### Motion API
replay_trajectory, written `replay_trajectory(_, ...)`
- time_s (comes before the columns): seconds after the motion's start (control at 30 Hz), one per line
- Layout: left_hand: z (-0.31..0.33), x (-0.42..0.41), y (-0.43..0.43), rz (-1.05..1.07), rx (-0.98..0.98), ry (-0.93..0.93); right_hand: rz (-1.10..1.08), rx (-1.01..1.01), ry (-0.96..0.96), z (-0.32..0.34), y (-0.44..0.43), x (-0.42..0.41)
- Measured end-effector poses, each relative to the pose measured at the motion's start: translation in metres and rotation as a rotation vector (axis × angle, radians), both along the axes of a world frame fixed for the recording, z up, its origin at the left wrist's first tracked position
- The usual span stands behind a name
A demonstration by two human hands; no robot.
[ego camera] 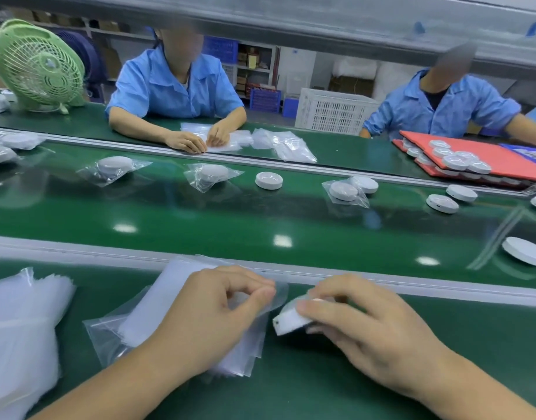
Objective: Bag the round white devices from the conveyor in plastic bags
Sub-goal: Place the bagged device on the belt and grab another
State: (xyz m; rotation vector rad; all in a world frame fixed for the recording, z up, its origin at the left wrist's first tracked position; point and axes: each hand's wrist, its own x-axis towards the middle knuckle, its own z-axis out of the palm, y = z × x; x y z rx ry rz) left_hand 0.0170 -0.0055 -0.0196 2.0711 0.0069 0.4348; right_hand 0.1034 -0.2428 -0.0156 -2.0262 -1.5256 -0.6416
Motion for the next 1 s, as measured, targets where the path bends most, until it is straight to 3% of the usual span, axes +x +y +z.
replay_trajectory(0.17, 0.007, -0.003, -0.003, -0.021, -0.181, 0.019, 0.067, 0.216, -0.135, -0.006, 0.007, 0.002)
replay_trajectory(0.33, 0.008, -0.005, -0.002, 0.017, -0.145, 0.000, -0.002, 0.349, -0.125, -0.003, 0.004, 0.005)
replay_trajectory(0.63, 0.012, -0.009, -0.012, -0.005, -0.196, -0.091, 0.026, 0.340, -0.001, -0.007, 0.013, -0.004)
replay_trajectory(0.7, 0.013, -0.011, -0.014, -0.138, -0.269, -0.042, -0.008, 0.426, 0.130, -0.006, 0.019, -0.010)
replay_trajectory(0.8, 0.012, -0.015, -0.021, -0.235, -0.295, -0.019, -0.115, 0.608, 0.549, -0.003, 0.030, -0.023)
replay_trajectory(0.93, 0.009, -0.011, -0.030, 0.079, -0.342, -0.294, -0.071, 0.393, 0.868, 0.000, 0.042, -0.027)
replay_trajectory(1.0, 0.007, -0.007, -0.028, 0.130, -0.441, -0.313, 0.003, 0.245, 1.007, 0.004, 0.052, -0.024)
